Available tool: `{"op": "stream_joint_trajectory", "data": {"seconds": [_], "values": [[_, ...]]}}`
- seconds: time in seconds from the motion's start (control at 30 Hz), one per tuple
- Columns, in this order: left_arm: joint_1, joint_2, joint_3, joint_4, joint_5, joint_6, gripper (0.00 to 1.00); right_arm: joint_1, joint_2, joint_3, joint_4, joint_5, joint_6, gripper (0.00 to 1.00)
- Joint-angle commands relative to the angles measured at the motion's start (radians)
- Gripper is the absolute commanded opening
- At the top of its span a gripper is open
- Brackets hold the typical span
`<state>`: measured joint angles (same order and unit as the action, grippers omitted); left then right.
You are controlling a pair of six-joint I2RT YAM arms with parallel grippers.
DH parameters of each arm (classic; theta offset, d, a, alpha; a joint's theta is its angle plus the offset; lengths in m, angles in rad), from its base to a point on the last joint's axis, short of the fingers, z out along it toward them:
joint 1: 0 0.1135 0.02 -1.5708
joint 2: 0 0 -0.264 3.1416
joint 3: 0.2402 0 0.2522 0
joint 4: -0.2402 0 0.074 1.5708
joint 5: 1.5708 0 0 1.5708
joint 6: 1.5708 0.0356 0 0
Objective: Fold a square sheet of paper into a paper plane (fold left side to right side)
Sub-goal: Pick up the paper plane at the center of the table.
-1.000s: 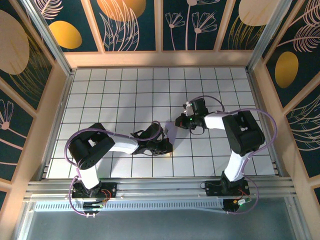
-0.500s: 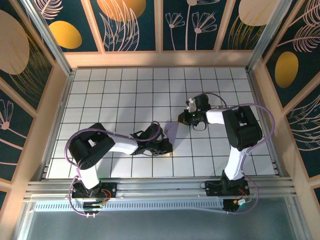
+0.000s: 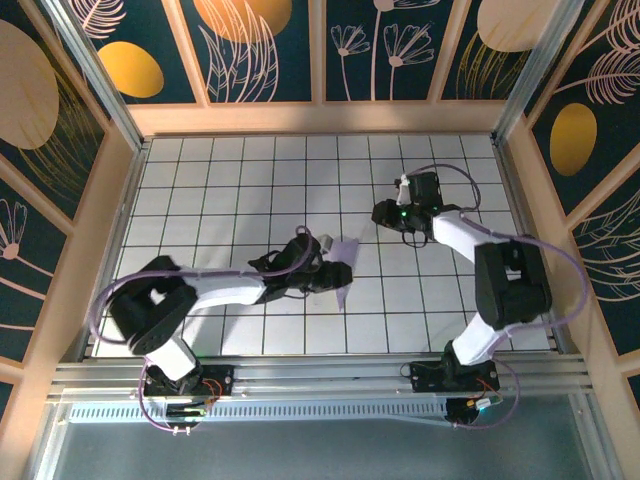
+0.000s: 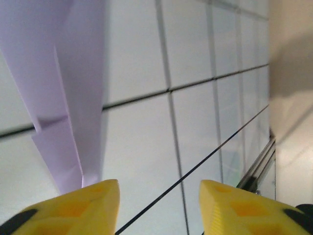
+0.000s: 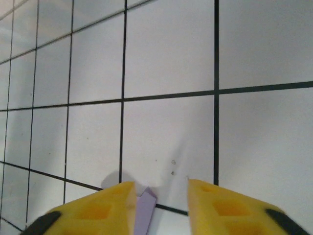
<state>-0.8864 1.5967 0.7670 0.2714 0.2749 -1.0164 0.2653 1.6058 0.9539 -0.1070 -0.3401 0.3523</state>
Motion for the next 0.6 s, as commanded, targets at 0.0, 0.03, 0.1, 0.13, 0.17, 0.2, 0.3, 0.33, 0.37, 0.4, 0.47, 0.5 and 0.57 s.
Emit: {"op": "stream_joint_trajectory", "data": {"seconds": [0.0,0.03,0.1,0.13,0.17,0.2,0.3,0.33,0.37,0.4,0.47,0.5,0.57], "values": [[0.052,-0.118,0.0,-0.089,-0.156,0.056,0.55,0.068,-0.096,-0.036,-0.143,0.167,0.026,0.4],[0.069,-0.144,-0.009,-0.107,-0.186,0.057,0.58,0.094,-0.115,-0.038,-0.168,0.202,0.041,0.42],[0.109,-0.198,-0.031,-0.147,-0.248,0.053,0.62,0.167,-0.147,-0.037,-0.219,0.276,0.083,0.45],[0.125,-0.217,-0.044,-0.158,-0.277,0.047,0.64,0.2,-0.155,-0.035,-0.238,0.303,0.103,0.45],[0.142,-0.239,-0.062,-0.169,-0.309,0.033,0.66,0.242,-0.161,-0.031,-0.256,0.332,0.127,0.46],[0.159,-0.258,-0.077,-0.181,-0.339,0.021,0.67,0.275,-0.163,-0.025,-0.271,0.351,0.149,0.46],[0.193,-0.293,-0.119,-0.196,-0.415,0.003,0.71,0.399,-0.128,0.012,-0.323,0.429,0.198,0.47],[0.201,-0.298,-0.13,-0.196,-0.425,-0.001,0.71,0.432,-0.109,0.026,-0.339,0.451,0.208,0.47],[0.207,-0.303,-0.141,-0.197,-0.437,-0.002,0.72,0.467,-0.087,0.046,-0.36,0.476,0.221,0.48],[0.21,-0.305,-0.15,-0.2,-0.447,-0.003,0.72,0.499,-0.062,0.061,-0.374,0.498,0.231,0.49],[0.212,-0.307,-0.161,-0.205,-0.457,0.001,0.72,0.549,-0.019,0.088,-0.394,0.534,0.254,0.5],[0.213,-0.308,-0.166,-0.208,-0.457,0.002,0.73,0.572,0.005,0.097,-0.401,0.547,0.262,0.51],[0.214,-0.31,-0.178,-0.209,-0.456,0.004,0.73,0.602,0.049,0.116,-0.411,0.564,0.273,0.52]]}}
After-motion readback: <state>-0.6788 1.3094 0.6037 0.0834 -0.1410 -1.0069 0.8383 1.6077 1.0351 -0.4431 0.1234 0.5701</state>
